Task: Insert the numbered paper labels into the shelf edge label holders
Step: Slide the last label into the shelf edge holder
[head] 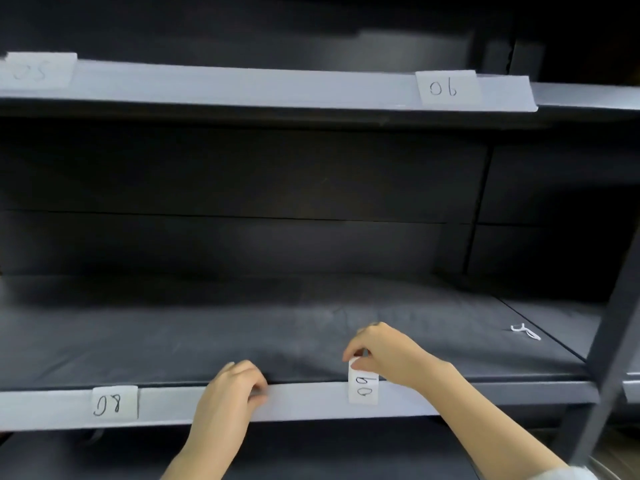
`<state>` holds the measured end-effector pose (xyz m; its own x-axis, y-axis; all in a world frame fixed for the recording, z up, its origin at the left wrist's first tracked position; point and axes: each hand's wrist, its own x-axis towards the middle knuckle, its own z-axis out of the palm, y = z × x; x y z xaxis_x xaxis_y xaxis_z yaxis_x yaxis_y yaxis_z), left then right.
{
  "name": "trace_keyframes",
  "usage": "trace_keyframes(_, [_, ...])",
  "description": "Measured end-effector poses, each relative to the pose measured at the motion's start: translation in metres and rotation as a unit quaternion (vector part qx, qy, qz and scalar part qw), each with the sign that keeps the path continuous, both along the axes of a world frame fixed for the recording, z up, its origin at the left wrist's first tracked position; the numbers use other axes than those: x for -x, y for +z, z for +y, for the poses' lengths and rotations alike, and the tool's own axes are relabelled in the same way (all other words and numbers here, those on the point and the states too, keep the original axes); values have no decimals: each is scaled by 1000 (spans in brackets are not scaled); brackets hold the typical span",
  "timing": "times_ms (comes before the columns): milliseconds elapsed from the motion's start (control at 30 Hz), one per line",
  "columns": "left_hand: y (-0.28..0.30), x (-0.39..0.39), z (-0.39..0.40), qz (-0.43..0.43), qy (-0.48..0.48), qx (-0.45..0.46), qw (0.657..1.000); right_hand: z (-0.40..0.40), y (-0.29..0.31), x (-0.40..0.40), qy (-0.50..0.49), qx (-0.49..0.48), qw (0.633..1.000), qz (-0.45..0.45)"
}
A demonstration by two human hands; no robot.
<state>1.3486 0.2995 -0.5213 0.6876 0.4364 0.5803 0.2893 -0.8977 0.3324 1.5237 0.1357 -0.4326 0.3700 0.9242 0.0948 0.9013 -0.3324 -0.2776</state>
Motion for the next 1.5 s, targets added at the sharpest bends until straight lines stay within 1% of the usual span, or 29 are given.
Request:
trace_keyframes(100, [3,-2,-16,-8,0,-38,999,-6,1,-2,-29,-4,1000,-2])
trace_keyframes(233, [-10,-32,-56,-37,-92,-73,992,-15,0,-9,-70,-17,997,11])
trace_keyframes(300, [-11,-51,-75,-44,-121,-79,989,-20,1,-12,-82,-13,996,13])
trace_keyframes(433, [-4,-76,-94,-37,-120,-63,990,-35,-4,-23,-104,-13,994,20])
trace_keyframes(500, [-6,-82,-95,-51,-118,-56,990,-42,-9,-30,-117,-17,993,28])
trace_keyframes(600, [-10,-85,-92,-97,-129,-18,987,-52,-15,-35,-125,-25,991,46])
trace_keyframes(700, [-10,-86,-93,-96,-122,-4,988,-58,-18,-38,-123,-40,990,62])
trace_keyframes(800, [-8,-86,-92,-95,-117,49,987,-62,-18,-38,-126,-44,988,73])
trace_keyframes(933, [0,-84,-86,-55,-123,84,987,-62,-20,-37,-126,-58,987,79])
trace_keyframes(1133, [10,-83,-88,1,-120,65,991,-60,-20,-32,-126,-64,988,66])
trace_keyframes(1300, [19,-84,-88,47,-97,68,992,-54,-23,-30,-123,-47,991,28])
trace_keyframes(1500, [24,-86,-85,77,-84,64,991,-54,-23,-33,-126,-33,991,40])
